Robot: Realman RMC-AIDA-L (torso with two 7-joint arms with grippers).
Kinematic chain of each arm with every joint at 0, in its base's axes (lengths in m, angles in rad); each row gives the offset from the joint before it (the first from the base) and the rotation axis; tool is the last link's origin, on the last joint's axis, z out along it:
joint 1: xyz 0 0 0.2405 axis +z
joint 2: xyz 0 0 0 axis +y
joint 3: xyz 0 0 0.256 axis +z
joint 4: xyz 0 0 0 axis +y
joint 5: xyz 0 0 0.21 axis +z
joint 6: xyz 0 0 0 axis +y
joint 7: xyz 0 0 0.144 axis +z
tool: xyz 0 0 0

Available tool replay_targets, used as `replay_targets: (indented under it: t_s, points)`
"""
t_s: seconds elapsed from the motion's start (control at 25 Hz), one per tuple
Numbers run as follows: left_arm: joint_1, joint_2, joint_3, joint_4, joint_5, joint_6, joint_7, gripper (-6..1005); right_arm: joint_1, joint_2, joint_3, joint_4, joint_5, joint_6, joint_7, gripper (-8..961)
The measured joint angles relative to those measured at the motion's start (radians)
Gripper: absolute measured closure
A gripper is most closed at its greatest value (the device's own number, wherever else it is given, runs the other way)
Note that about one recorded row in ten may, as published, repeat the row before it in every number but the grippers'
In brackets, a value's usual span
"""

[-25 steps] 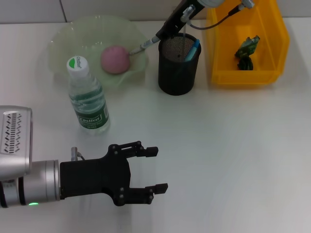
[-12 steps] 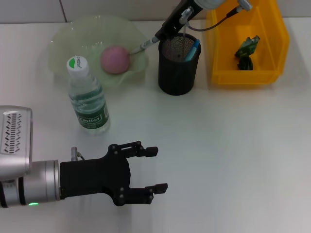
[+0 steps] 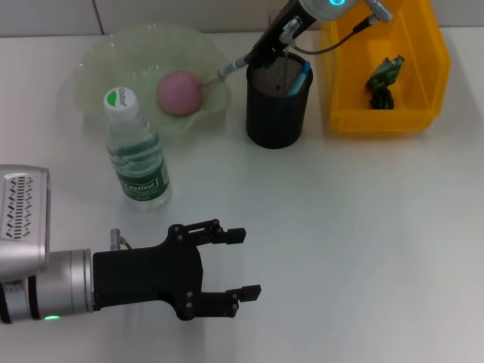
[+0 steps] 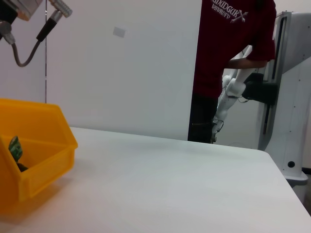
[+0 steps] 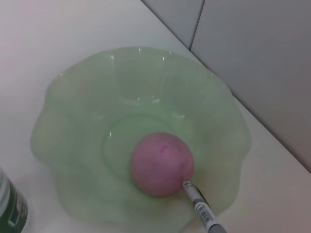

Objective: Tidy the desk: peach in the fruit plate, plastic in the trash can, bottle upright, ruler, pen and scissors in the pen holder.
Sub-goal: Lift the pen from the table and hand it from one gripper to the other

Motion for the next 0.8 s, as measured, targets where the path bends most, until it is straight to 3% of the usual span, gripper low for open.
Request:
replay_targets:
  t_s: [0.8]
  points:
    - [-0.001, 0.0, 0.0, -0.009, -0.008, 0.0, 0.012, 201, -0.006, -0.001, 0.0, -0.007, 0.0, 0.014, -0.001, 832]
